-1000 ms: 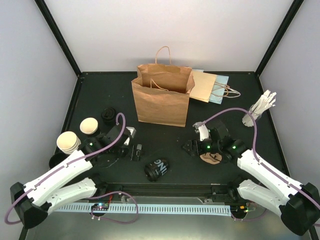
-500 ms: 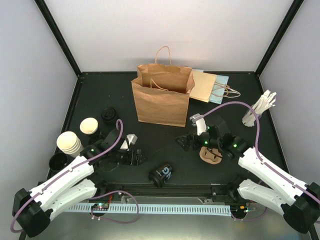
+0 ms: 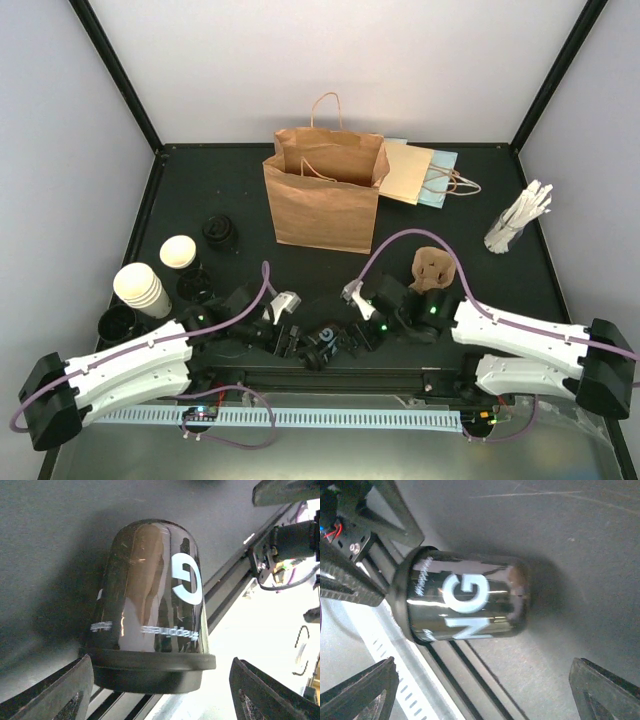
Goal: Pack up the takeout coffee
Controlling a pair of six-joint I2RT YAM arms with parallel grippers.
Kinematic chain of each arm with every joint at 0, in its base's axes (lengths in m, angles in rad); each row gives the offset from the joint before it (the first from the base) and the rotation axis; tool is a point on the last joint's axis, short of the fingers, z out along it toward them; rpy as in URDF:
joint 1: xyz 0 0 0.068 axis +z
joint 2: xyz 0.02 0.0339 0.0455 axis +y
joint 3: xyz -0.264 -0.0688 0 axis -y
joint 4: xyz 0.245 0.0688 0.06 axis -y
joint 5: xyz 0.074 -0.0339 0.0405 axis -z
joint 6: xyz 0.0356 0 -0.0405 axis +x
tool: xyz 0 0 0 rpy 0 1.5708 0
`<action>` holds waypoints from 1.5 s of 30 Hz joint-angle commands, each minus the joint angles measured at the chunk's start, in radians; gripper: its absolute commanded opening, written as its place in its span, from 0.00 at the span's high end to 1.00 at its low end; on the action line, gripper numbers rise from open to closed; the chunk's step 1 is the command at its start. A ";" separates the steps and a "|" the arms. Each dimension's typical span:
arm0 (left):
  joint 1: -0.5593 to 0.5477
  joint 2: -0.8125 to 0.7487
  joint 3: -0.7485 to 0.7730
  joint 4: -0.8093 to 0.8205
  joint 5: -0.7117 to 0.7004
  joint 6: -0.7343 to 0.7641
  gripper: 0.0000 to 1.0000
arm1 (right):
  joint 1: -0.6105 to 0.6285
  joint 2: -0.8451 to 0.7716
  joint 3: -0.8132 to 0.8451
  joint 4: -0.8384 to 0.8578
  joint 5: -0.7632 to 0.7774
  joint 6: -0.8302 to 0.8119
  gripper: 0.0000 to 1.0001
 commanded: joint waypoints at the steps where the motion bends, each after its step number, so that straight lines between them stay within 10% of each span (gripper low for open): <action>1: -0.038 -0.030 0.011 0.076 -0.031 -0.028 0.24 | 0.127 -0.043 0.008 -0.051 0.180 0.095 0.05; 45: -0.037 0.038 -0.081 0.286 0.013 -0.129 0.35 | 0.316 0.187 0.025 0.076 0.359 0.326 0.11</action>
